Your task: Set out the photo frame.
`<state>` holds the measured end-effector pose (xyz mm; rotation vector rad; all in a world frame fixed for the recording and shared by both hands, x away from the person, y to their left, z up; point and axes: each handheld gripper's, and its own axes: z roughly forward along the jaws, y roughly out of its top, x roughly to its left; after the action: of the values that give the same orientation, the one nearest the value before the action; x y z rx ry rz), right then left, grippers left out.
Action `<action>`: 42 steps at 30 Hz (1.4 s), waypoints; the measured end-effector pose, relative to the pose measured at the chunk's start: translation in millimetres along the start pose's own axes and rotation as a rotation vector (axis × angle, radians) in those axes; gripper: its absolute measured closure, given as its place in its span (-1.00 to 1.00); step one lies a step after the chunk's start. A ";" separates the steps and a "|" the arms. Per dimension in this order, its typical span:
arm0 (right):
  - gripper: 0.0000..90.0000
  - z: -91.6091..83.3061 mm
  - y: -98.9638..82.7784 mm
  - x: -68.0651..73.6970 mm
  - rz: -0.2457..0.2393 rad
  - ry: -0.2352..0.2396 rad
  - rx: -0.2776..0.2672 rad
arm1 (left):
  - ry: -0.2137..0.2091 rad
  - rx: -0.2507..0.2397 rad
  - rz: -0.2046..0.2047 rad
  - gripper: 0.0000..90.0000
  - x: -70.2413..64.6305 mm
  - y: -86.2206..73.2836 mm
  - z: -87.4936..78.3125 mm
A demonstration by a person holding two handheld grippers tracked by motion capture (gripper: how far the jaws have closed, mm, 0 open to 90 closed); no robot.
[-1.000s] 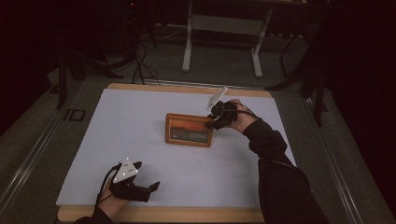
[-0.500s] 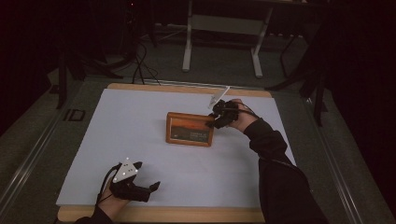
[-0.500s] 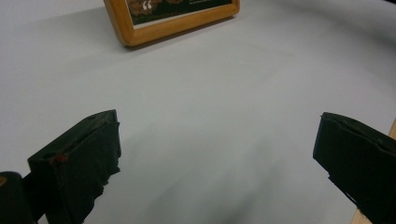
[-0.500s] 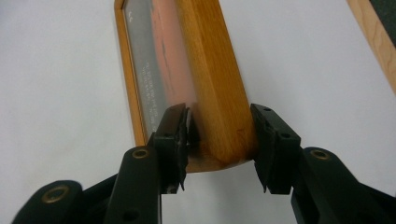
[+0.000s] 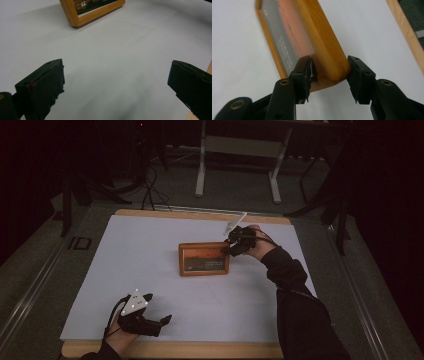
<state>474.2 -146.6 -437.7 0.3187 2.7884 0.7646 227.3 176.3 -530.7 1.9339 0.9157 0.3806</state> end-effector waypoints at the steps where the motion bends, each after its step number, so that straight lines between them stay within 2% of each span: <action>1: 0.20 0.2 -0.4 -0.6 0.006 0.004 -0.003 | 0.001 0.001 0.002 -0.97 -0.1 0.1 0.1; 13: 0.21 -2.8 -0.5 4.7 0.063 0.000 0.004 | -0.001 0.000 0.000 -0.97 -0.1 0.3 0.6; 18: 0.21 -5.7 -2.6 9.4 0.071 -0.004 -0.005 | -0.003 0.001 0.000 -0.97 0.0 0.3 1.0; 22: 0.17 -6.0 -3.1 9.8 0.101 0.008 -0.010 | -0.003 0.001 0.001 -0.97 0.2 0.5 1.7; 24: 0.20 -5.6 -3.5 8.1 0.137 0.019 -0.018 | -0.002 0.001 0.001 -0.97 0.3 0.5 1.8; 26: 0.20 -4.6 -3.0 8.2 0.142 0.007 -0.013 | -0.002 0.000 0.000 -0.97 0.3 0.5 1.8; 28: 0.16 -2.9 -1.5 7.5 0.176 0.001 -0.008 | -0.004 -0.001 0.001 -0.97 0.4 0.5 1.8; 31: 0.06 -0.3 -0.9 10.3 0.158 -0.026 -0.004 | -0.006 0.001 0.005 -0.97 0.1 0.4 1.5; 34: -0.02 -0.6 -3.6 12.8 0.138 -0.023 -0.017 | -0.003 -0.001 0.006 -0.97 0.1 0.3 0.3; 36: -0.11 -1.4 -6.6 14.2 0.139 -0.019 -0.030 | -0.004 0.001 0.003 -0.97 0.3 0.0 0.2; 38: -0.12 -3.2 -10.7 16.0 0.134 -0.028 -0.029 | -0.006 0.001 0.003 -0.97 0.1 0.0 0.3; 42: -0.12 -8.2 -24.7 17.7 0.156 -0.033 -0.057 | -0.005 -0.001 0.003 -0.97 -0.4 0.0 1.1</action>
<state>451.5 -166.5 -446.7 0.5381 2.7296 0.8641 227.7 175.3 -531.2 1.9344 0.9090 0.3779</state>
